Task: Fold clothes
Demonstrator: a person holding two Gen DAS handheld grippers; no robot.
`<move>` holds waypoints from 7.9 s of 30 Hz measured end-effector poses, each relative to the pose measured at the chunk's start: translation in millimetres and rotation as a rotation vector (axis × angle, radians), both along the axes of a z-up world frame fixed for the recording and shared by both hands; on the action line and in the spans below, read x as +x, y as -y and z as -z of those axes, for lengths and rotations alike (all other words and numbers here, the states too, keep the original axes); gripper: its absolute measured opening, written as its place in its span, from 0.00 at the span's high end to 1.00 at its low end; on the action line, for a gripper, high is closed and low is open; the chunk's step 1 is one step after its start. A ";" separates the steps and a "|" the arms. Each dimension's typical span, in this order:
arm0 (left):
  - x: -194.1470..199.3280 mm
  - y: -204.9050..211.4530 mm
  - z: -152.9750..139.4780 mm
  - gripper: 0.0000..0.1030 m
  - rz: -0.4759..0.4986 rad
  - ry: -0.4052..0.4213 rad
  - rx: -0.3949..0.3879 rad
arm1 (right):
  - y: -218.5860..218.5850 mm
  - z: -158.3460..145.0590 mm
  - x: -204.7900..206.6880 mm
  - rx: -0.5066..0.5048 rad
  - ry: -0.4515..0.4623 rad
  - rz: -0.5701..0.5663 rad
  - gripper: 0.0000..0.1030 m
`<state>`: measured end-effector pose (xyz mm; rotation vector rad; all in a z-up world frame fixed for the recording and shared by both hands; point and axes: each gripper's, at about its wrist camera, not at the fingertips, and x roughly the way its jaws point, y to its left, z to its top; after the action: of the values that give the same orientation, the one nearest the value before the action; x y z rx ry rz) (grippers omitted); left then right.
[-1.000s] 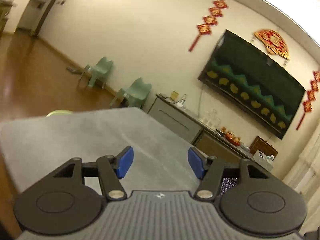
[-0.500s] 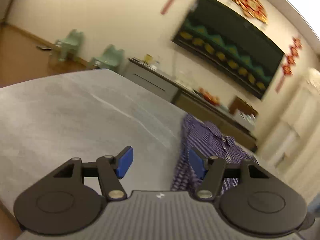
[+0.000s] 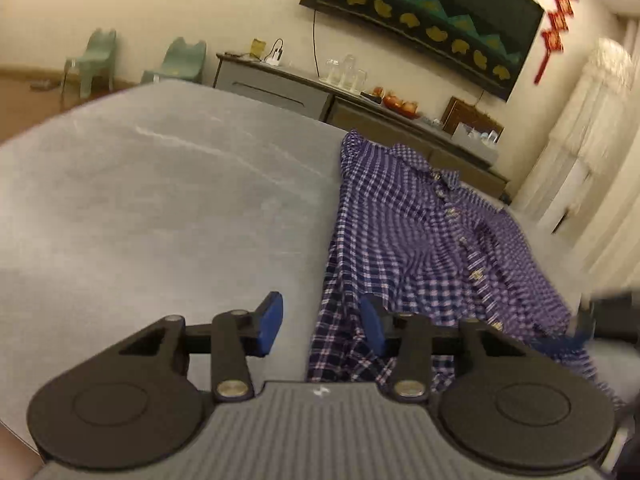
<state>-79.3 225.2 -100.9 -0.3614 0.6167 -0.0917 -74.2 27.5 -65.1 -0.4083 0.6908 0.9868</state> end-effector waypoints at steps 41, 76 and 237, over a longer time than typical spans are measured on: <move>1.0 -5.9 16.7 0.91 0.139 -0.102 -0.042 | -54.1 40.8 283.6 0.034 -0.108 0.642 0.57; -90.8 -35.3 16.8 0.39 0.021 -0.255 -0.269 | 324.4 71.1 -27.5 0.514 -0.428 0.905 0.19; 268.2 70.6 -2.1 0.96 0.496 -0.096 0.460 | 234.0 60.0 282.4 -0.007 0.023 0.658 0.99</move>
<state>188.9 154.6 -98.8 0.2398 0.7900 -0.4011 208.1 -206.5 -125.1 -0.1737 0.7405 0.3556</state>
